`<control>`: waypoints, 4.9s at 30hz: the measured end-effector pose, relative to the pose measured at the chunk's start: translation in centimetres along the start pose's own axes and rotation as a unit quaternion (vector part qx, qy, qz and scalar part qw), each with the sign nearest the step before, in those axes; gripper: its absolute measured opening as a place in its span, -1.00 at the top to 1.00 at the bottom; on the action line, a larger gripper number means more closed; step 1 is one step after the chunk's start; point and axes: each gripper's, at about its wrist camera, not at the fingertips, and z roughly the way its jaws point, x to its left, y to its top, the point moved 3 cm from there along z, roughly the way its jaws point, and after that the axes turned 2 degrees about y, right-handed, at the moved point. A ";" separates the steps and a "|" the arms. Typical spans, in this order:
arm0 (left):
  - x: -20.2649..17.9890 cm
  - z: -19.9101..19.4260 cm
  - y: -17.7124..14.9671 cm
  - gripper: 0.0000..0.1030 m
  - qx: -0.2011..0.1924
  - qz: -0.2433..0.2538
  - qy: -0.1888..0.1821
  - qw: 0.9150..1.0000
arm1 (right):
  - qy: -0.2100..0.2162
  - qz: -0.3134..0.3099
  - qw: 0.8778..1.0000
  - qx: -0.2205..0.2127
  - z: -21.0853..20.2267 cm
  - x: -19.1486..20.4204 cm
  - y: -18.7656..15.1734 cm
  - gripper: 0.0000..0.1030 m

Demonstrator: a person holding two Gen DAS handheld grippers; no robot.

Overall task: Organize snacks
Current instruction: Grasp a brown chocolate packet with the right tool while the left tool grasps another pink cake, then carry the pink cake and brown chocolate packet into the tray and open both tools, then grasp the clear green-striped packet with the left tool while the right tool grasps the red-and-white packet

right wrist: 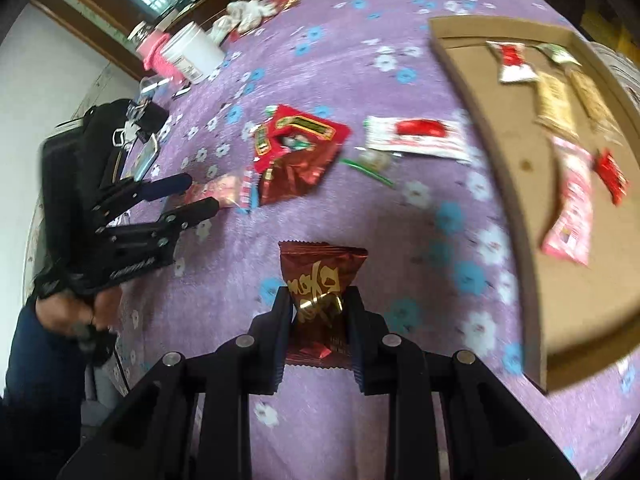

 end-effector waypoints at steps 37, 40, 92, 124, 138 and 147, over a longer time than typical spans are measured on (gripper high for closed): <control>-8.4 -6.1 -2.9 0.46 -0.054 -0.158 -0.074 0.983 | 0.040 -0.040 0.998 -0.011 -1.2 0.9 -0.2 0.51; -9.9 -6.3 -1.7 0.46 -0.057 -0.147 -0.079 0.984 | 0.040 -0.031 0.999 -0.017 -2.2 -0.7 -0.4 0.51; -21.0 3.9 17.1 0.46 -0.032 -0.132 -0.014 0.991 | -0.027 0.029 0.998 -0.040 -5.7 -22.4 10.7 0.50; -17.8 -4.4 6.5 0.17 -0.057 -0.167 -0.040 0.983 | 0.033 0.024 0.998 -0.046 -8.3 -12.0 2.9 0.32; -12.6 -5.7 -2.9 0.17 -0.041 -0.194 0.002 0.980 | 0.034 -0.021 0.999 -0.012 -3.4 -4.2 2.4 0.32; -8.4 -8.0 -6.9 0.17 -0.049 -0.219 0.035 0.974 | -0.019 -0.024 0.999 -0.032 0.7 -2.6 10.4 0.33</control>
